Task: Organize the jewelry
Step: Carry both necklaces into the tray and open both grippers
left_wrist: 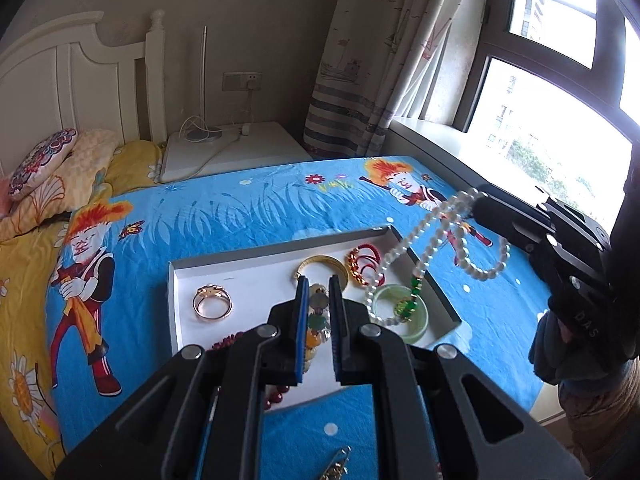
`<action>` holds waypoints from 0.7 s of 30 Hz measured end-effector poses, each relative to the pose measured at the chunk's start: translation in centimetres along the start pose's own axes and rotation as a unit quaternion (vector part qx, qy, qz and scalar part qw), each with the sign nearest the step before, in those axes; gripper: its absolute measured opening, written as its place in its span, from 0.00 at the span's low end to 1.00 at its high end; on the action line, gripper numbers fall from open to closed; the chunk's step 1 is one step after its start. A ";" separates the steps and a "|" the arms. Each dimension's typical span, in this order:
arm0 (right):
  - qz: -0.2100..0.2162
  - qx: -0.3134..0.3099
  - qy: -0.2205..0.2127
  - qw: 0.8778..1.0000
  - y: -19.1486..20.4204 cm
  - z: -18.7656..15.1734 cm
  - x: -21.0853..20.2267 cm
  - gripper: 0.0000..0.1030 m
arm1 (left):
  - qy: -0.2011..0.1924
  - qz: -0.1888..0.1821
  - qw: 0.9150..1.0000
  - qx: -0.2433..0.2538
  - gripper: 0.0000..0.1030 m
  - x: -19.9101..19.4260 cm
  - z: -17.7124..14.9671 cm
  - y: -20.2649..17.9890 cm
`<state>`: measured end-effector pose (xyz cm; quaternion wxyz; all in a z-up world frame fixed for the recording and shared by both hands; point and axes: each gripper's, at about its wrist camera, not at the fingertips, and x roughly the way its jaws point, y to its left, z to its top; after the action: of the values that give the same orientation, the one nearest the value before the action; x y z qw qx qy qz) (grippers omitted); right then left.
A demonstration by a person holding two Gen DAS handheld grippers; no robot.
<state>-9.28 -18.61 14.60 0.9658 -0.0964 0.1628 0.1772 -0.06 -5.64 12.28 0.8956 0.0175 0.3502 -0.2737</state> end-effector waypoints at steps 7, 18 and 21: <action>0.015 0.018 0.006 1.000 -0.2 1.9 5.4 0.13 | -0.006 -0.013 0.999 -0.046 0.09 2.2 0.1 2.2; 0.076 0.083 0.037 0.993 0.7 2.3 12.9 0.13 | -0.005 -0.015 0.992 -0.122 0.09 5.5 -2.1 6.9; 0.068 0.069 0.064 0.993 1.4 1.0 13.6 0.13 | 0.000 -0.009 0.992 -0.129 0.09 5.9 -2.5 7.7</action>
<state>2.50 -12.88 10.62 0.9434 -0.0293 0.2427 0.2243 5.83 -1.37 5.35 0.8881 -0.1018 0.3825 -0.2338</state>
